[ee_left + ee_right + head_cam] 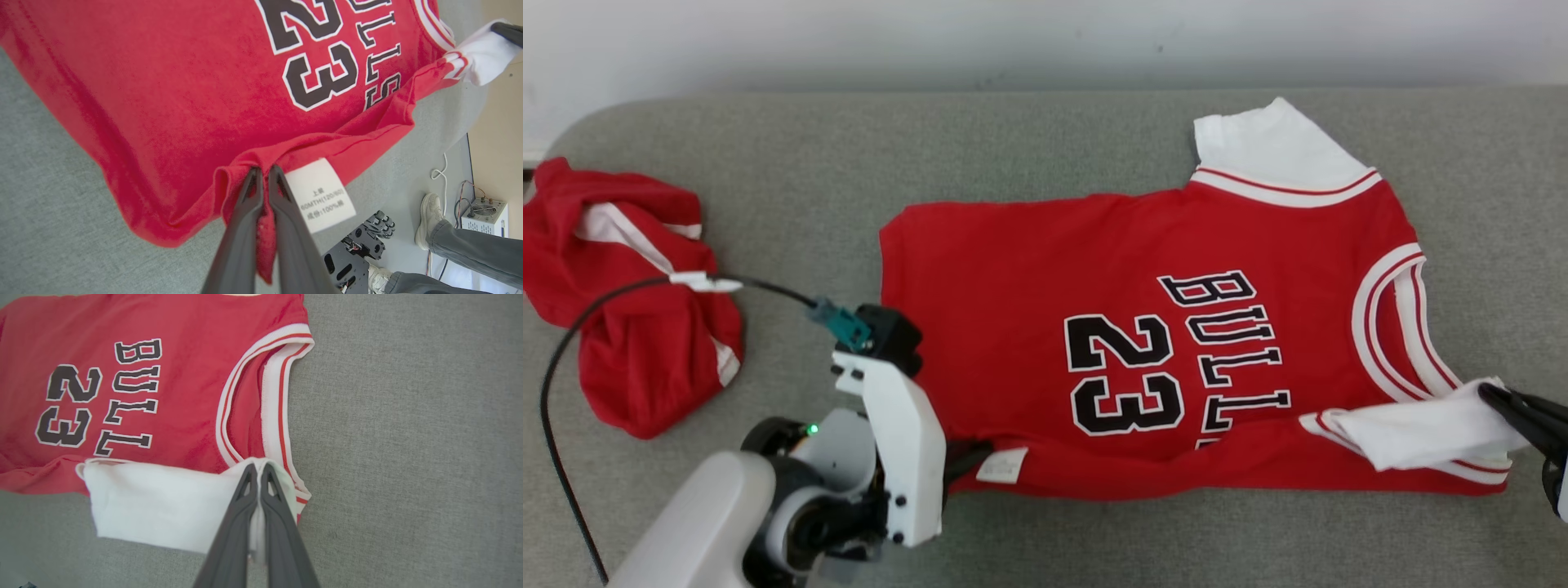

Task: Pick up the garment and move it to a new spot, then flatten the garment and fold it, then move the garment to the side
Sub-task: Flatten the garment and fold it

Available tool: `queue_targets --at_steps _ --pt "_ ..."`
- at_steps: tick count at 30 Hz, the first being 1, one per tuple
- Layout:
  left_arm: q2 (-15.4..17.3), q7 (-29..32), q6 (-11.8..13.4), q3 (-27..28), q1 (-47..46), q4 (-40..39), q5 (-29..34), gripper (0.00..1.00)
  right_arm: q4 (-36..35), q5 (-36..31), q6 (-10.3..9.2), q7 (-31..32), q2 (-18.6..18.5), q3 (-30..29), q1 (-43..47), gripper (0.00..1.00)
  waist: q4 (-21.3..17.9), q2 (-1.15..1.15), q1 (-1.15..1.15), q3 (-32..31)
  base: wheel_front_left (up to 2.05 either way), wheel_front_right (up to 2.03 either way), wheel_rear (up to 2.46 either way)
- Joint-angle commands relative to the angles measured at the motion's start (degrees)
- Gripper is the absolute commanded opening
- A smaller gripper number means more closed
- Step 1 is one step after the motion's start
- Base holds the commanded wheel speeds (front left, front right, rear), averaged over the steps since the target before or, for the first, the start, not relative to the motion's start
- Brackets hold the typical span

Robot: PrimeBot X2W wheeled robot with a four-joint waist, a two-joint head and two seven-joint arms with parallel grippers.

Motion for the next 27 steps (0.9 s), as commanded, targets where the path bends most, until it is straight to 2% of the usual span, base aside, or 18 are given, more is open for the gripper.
queue_targets --at_steps 1,8,15,16,17,18,19,20,27 --pt "-0.16 0.60 0.40 0.30 -1.16 0.44 -0.55 0.00 0.45 -0.32 -0.14 0.13 -0.41 0.44 -1.24 0.00 0.09 0.00 -0.01 1.28 0.00 0.00 0.00" --pt "-1.23 3.19 1.14 -0.43 -6.81 3.17 0.32 0.00 3.38 -0.45 -0.14 -0.82 -1.37 5.11 -7.24 0.00 0.08 0.00 -0.01 3.67 0.00 0.00 0.00" --pt "-0.02 3.61 1.19 -0.36 -8.69 4.95 1.46 0.02 4.76 0.47 -0.14 -6.52 -3.69 10.20 -10.22 0.00 0.07 0.00 -0.01 3.74 0.00 0.00 0.00" --pt "0.02 3.14 1.31 -0.16 -8.81 5.13 1.51 0.16 5.20 0.51 -0.14 -7.49 -3.89 10.74 -10.56 0.00 0.07 0.00 -0.01 3.64 0.00 0.00 0.00" --pt "0.00 2.77 1.43 0.03 -8.85 5.33 1.48 0.60 5.58 0.37 -0.14 -8.64 -4.16 11.39 -10.88 0.00 0.08 0.00 -0.01 3.50 0.00 0.00 0.00" --pt "0.02 2.43 1.37 0.05 -8.83 5.58 1.72 1.00 6.09 0.26 -0.14 -9.77 -4.31 11.99 -11.17 0.12 0.10 0.00 -0.01 3.34 0.00 0.00 0.00" --pt "0.03 2.21 1.24 -0.02 -8.64 5.88 1.74 1.00 6.69 0.28 -0.14 -10.68 -4.29 12.42 -11.38 0.51 0.12 0.00 -0.01 3.15 0.00 0.00 0.00" --pt "0.02 1.96 0.98 -0.11 -8.24 6.11 1.73 1.00 7.12 0.45 -0.14 -11.69 -4.24 13.01 -11.57 1.00 0.14 0.00 -0.01 2.84 0.00 0.00 0.00" --pt "1.13 -6.38 0.49 2.07 -5.06 5.09 4.48 1.00 8.80 0.92 -0.14 -21.79 -4.45 13.63 -10.36 1.00 -0.08 0.00 -0.01 -0.61 0.00 0.00 0.00"
